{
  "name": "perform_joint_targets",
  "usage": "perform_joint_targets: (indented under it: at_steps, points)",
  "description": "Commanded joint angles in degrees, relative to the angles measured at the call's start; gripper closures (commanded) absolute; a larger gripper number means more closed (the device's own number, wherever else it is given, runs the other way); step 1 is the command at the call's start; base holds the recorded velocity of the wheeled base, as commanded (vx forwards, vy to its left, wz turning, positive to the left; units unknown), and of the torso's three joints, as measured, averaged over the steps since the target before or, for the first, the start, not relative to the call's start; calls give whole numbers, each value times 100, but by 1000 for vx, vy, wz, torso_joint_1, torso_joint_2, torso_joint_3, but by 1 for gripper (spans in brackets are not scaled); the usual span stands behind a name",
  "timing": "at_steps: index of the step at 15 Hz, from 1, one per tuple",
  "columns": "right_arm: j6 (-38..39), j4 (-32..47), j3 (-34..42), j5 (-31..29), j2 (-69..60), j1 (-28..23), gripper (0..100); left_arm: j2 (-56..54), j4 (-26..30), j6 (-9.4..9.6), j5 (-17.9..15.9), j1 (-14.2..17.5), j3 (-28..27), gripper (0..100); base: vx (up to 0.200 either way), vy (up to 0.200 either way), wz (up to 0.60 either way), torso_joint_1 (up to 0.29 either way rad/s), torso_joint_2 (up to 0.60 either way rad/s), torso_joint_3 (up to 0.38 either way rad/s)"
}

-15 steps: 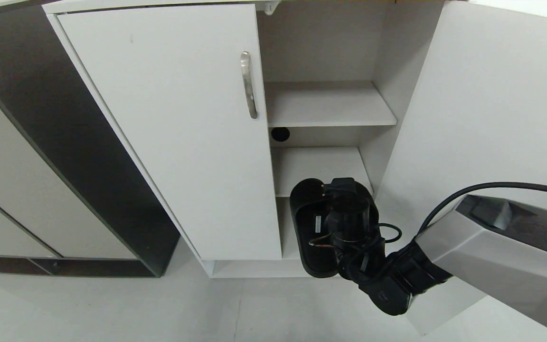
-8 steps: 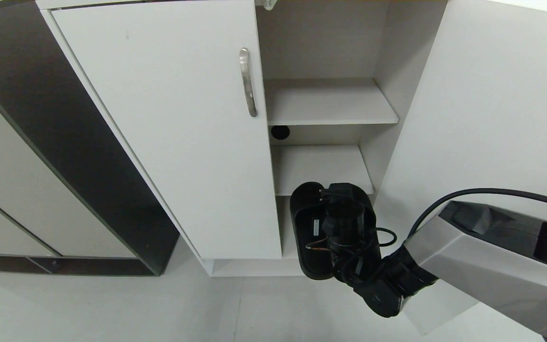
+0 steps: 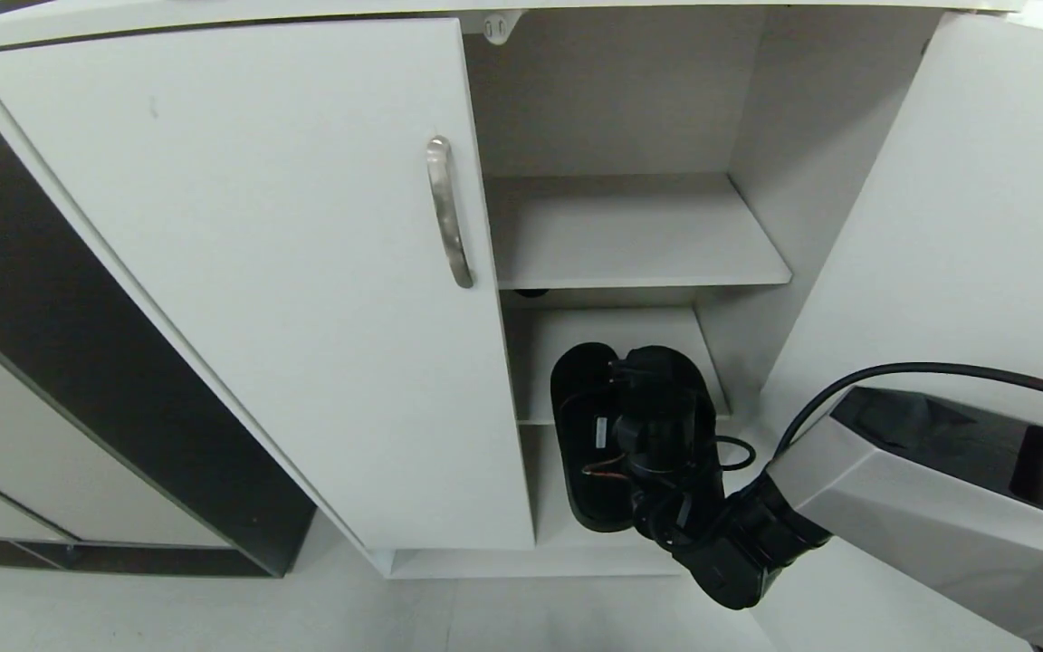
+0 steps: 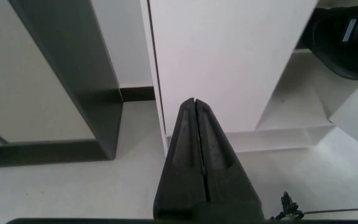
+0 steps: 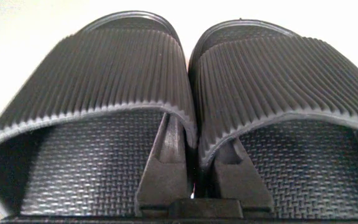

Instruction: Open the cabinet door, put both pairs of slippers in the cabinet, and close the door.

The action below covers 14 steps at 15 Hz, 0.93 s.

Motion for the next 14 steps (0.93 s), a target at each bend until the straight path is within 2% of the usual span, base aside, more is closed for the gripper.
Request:
perform_joint_targets:
  at_steps: [1,4,7,14]
  points:
    - [1,1,2,-2,7,2,100,7,-2,-1,1,-4,0,100,200,0,0,-2,7,-2]
    - [10,1,-16,6,33,2,100,7,-2,-10,1,-4,0,100,200,0,0,2,2,-4]
    - [10,1,-200,6,200,-42,100,7,-2,-10,1,-4,0,100,0,0,0,0,0,0]
    - [-139,502,-1932,50,1000,-438,100,7,-2,-10,1,-4,0,100,0,0,0,0,0,0]
